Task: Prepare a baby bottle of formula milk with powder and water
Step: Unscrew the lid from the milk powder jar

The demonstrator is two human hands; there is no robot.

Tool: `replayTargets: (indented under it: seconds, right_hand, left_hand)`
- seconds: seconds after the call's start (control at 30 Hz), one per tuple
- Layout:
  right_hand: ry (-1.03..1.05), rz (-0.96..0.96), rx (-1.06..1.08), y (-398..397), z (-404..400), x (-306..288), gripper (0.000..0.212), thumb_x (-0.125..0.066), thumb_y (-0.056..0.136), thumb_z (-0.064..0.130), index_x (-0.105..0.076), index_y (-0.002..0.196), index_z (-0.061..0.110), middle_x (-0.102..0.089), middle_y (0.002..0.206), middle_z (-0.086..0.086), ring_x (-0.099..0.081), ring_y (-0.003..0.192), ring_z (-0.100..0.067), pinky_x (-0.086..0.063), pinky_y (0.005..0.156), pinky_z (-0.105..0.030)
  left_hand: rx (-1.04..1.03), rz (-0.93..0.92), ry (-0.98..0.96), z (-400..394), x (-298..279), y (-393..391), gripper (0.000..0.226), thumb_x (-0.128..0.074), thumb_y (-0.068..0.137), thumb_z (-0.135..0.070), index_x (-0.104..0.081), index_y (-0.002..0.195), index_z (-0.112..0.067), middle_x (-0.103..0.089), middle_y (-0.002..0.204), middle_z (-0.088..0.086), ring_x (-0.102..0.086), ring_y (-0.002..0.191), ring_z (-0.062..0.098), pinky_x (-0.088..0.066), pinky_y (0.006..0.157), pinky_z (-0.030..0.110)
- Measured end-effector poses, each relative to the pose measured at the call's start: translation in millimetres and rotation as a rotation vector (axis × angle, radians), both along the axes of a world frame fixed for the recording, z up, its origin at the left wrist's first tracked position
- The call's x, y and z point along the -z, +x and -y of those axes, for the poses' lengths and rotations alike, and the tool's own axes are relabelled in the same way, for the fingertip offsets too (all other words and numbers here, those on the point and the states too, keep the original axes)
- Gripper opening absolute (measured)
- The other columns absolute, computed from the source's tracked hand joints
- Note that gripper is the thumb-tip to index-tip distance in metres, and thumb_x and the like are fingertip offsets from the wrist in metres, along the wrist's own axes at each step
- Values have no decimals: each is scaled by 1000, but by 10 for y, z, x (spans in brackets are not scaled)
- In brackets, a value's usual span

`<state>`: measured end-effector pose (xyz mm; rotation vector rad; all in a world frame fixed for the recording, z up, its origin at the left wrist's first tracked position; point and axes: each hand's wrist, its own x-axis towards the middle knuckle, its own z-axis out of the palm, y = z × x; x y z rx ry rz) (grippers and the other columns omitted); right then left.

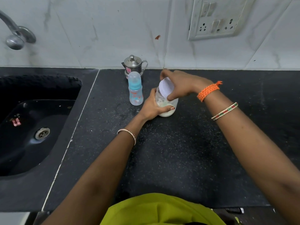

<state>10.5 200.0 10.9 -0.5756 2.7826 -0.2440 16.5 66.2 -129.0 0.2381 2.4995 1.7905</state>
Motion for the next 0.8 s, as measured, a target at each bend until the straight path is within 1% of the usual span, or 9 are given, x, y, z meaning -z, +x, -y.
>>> replayTargets:
  seconds: [0.1,0.2,0.27,0.33,0.37,0.5,0.67,0.73,0.8]
  right_hand:
    - [-224,-76,139,89,-197,129,75,-73,74,31,-29,134,25,-41,126,-16,-51,107,-35,-43,79,-36]
    - [-300,-150,244,236,-302,267,75,-71,78,35,-28,139,28,-38,128,-18,-54,103,-39,-44,83,-37]
    - [-374,-245,340,398,-309,364,70,-73,77,35,-34,134,22,-40,124,-16,-54,100,-34,-43,81,-36]
    - [-495,-325,461,564,-276,484,67,-75,75,35,-37,127,15,-45,120,-15,-50,101,-29,-43,81,-34]
    - [-528,-349,505,649,-256,561,66,-75,74,36,-38,122,12,-47,118,-15,-49,104,-29,-43,82,-35]
    - [-486,-348,613,947,-146,946,57,-73,69,43,-44,106,10,-51,114,-11,-44,110,-31,-41,88,-43]
    - [-493,-159,567,1050,-38,1368,31,-74,72,37,-51,84,20,-48,119,-5,-37,123,-27,-28,97,-39]
    - [-522,-134,575,1039,-3,1456,27,-74,72,33,-51,79,20,-48,120,-3,-33,127,-27,-25,101,-41]
    - [-502,-126,576,1029,16,1493,25,-73,71,32,-52,81,21,-46,122,-3,-30,129,-28,-23,102,-42]
  left_hand:
    - [7,0,-1,-63,-49,-87,87,-84,66,-21,-29,133,-15,-52,119,-6,-51,107,8,-43,88,16]
    - [54,18,-52,-60,-69,-120,101,-82,68,-25,-14,141,-12,-45,132,0,-46,120,14,-38,101,26]
    - [77,23,-122,-16,-71,-122,121,-82,67,-35,7,146,-11,-23,154,7,-28,139,19,-25,113,30]
    - [79,13,-185,47,-71,-89,129,-80,67,-40,18,146,-13,1,160,7,-8,146,18,-13,116,29]
    - [71,6,-205,83,-71,-54,129,-80,67,-42,19,146,-13,5,160,6,-5,146,16,-11,115,28]
    - [21,0,-245,245,-48,97,122,-82,65,-41,2,149,-13,-6,160,5,-12,145,17,-15,114,27]
    - [-67,-68,-275,413,-3,319,80,-73,76,-17,-29,143,-11,-36,150,7,-34,137,22,-27,109,27]
    - [-111,-106,-280,485,-17,408,65,-69,78,-12,-40,136,-10,-46,142,6,-43,129,19,-37,102,25]
    - [-166,-142,-259,561,-39,481,52,-65,78,-7,-50,127,-8,-55,132,6,-54,113,16,-40,89,13]
